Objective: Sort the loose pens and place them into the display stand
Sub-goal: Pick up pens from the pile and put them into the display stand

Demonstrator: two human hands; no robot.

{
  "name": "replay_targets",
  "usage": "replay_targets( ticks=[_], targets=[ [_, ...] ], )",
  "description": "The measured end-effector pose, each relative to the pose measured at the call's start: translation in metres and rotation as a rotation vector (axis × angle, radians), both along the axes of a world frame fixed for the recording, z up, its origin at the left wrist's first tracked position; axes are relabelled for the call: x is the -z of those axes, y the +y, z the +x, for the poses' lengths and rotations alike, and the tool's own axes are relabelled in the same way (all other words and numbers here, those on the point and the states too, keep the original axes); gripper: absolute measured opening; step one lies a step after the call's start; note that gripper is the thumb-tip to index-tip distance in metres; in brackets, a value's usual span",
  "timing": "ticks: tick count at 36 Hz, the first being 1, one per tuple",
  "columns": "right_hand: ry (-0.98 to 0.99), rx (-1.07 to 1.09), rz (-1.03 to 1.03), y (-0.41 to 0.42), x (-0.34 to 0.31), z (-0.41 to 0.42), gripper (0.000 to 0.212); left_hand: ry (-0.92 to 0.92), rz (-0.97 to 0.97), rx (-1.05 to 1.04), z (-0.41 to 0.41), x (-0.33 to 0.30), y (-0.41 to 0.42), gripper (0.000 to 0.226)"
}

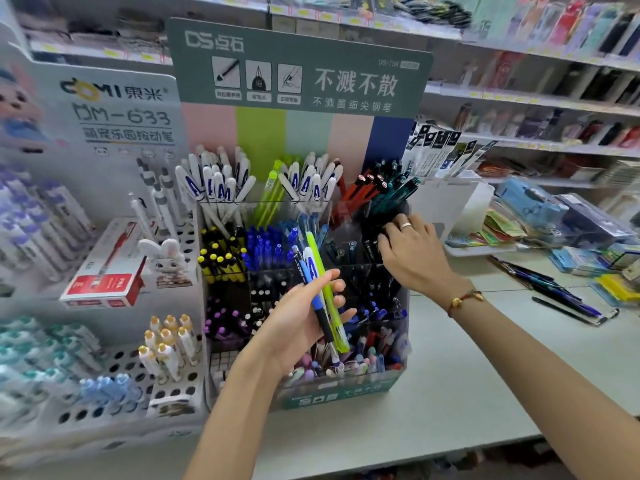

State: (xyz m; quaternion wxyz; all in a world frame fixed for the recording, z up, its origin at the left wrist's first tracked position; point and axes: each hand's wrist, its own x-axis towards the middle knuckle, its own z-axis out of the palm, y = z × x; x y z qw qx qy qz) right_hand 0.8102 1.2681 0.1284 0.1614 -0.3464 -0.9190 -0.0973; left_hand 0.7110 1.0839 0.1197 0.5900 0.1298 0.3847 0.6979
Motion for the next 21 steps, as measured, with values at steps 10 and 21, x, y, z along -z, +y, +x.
replay_targets(
  ticks=[10,21],
  targets=[
    [0.415,-0.208,-0.951,-0.100,-0.023,0.001,0.044,0.133,0.228,-0.371,0.000,-0.010,-0.014,0.025],
    [0.711,-0.371,-0.843,-0.109,-0.041,-0.023,0.013,-0.027,0.297,-0.492,-0.027,-0.018,-0.031,0.030]
  ],
)
